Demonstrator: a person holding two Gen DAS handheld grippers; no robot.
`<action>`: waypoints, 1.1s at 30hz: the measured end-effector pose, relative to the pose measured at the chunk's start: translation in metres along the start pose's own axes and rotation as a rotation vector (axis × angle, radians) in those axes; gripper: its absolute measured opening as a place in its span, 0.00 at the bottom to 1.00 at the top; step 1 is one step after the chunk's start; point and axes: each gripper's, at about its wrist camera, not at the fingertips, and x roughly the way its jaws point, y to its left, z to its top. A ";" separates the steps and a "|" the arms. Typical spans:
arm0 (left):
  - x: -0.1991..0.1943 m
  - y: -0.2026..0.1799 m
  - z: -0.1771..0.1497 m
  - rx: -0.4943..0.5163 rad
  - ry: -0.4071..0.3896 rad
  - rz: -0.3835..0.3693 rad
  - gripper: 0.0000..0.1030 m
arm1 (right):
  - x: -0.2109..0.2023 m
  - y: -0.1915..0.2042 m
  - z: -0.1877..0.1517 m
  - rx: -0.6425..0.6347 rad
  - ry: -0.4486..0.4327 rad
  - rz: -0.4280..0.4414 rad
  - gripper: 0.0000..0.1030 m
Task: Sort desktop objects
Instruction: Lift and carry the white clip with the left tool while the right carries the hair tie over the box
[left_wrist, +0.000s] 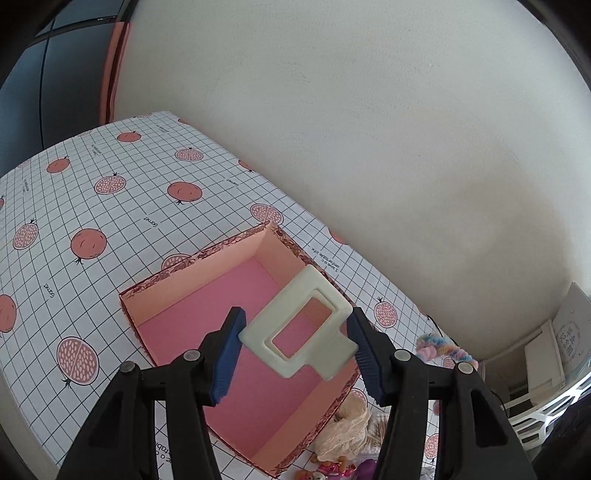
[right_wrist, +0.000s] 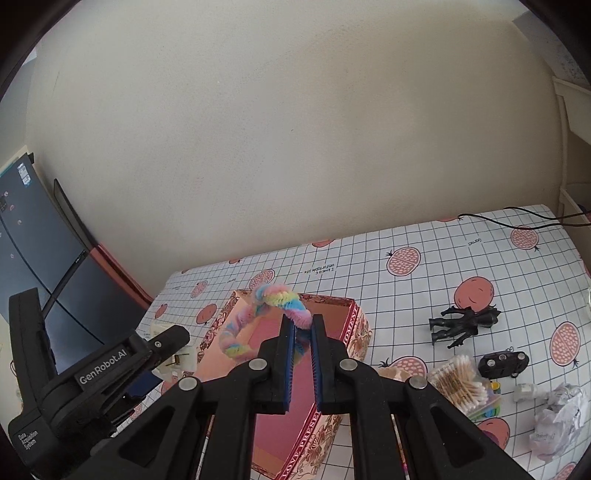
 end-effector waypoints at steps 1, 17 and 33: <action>-0.001 0.004 0.001 -0.011 -0.002 0.002 0.57 | 0.003 0.003 -0.002 -0.004 0.006 0.001 0.09; -0.001 0.071 0.018 -0.175 -0.018 0.031 0.57 | 0.029 0.043 -0.032 -0.060 0.068 0.020 0.09; 0.045 0.065 -0.004 -0.131 0.097 0.100 0.57 | 0.063 0.029 -0.047 -0.028 0.152 -0.082 0.09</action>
